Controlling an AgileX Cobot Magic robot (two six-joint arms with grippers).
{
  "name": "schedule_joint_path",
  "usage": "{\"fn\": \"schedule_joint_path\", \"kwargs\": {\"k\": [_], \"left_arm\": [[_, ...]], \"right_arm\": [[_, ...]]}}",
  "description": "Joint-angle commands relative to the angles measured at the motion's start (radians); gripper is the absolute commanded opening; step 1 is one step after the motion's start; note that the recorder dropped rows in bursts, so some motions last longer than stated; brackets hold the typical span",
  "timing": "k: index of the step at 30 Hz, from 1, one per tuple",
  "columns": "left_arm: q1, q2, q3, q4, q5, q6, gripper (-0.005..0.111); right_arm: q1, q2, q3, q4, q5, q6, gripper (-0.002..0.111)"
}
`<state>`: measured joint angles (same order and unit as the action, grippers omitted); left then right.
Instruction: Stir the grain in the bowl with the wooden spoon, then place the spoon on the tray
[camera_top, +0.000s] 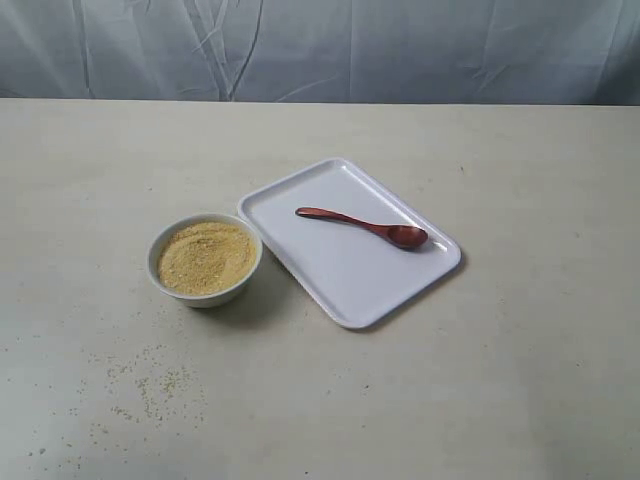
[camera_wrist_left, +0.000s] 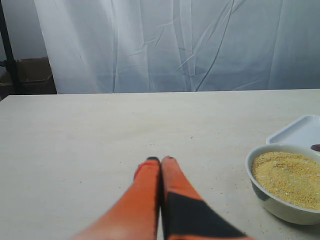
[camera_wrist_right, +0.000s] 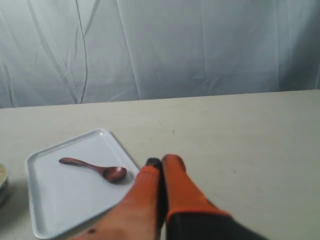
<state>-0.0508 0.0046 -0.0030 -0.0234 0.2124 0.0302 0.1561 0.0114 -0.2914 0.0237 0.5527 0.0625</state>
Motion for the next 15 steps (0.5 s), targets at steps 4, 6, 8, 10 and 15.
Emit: {"fn": "schedule_joint_path", "kwargs": {"k": [4, 6, 8, 10, 15], "left_arm": [[0.0, -0.005, 0.003, 0.003, -0.007, -0.001, 0.0], [0.0, -0.005, 0.003, 0.003, -0.007, -0.001, 0.0], [0.0, -0.005, 0.003, 0.003, -0.007, -0.001, 0.0], [0.0, -0.005, 0.003, 0.003, -0.007, -0.001, 0.0], [0.0, -0.005, 0.003, 0.003, -0.007, -0.001, 0.0]], "right_arm": [[-0.005, -0.011, 0.148, -0.05, -0.149, -0.001, 0.002], [-0.005, -0.011, 0.175, -0.05, -0.173, -0.001, 0.002], [-0.005, -0.011, 0.206, -0.05, -0.173, -0.001, 0.002], [-0.005, -0.011, 0.239, -0.05, -0.17, -0.001, 0.002], [-0.005, -0.011, 0.291, -0.05, -0.186, -0.001, 0.002]]}}
